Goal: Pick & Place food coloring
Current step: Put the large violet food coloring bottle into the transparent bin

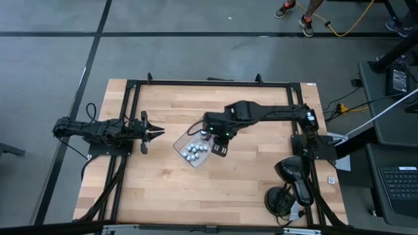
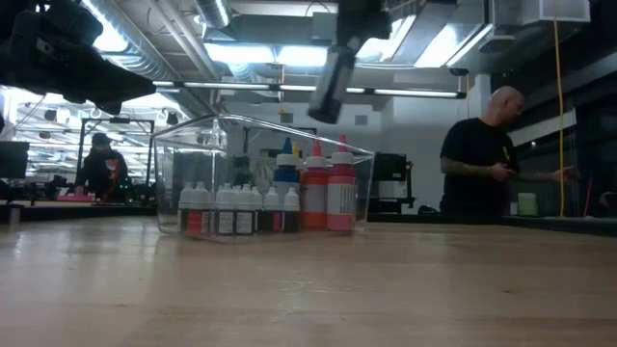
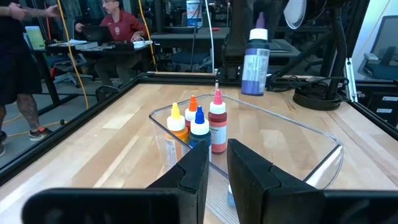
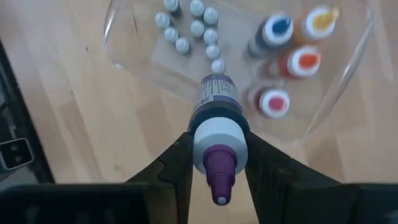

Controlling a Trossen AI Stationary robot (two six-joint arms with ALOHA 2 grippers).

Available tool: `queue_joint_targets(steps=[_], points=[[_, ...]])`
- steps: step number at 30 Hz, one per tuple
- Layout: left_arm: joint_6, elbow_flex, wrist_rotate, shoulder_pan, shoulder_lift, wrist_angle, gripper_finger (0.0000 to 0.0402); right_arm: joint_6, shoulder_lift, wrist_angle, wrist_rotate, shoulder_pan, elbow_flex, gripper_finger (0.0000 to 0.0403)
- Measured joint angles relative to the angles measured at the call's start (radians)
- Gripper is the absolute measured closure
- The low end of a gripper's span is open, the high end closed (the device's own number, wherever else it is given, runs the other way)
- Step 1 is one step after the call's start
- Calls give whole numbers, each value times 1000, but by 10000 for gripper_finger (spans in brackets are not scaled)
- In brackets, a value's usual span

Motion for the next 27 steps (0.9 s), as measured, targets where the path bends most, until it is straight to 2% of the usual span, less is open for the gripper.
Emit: queue_joint_targets(steps=[5, 13, 27], points=[[0, 0, 0, 0, 0, 0, 343, -106, 61, 1, 0, -25, 58, 282], [0, 0, 0, 0, 0, 0, 348, -245, 139, -4, 6, -35, 64, 282], [0, 0, 0, 0, 0, 0, 346, -398, 198, 19, 156, -35, 60, 282]])
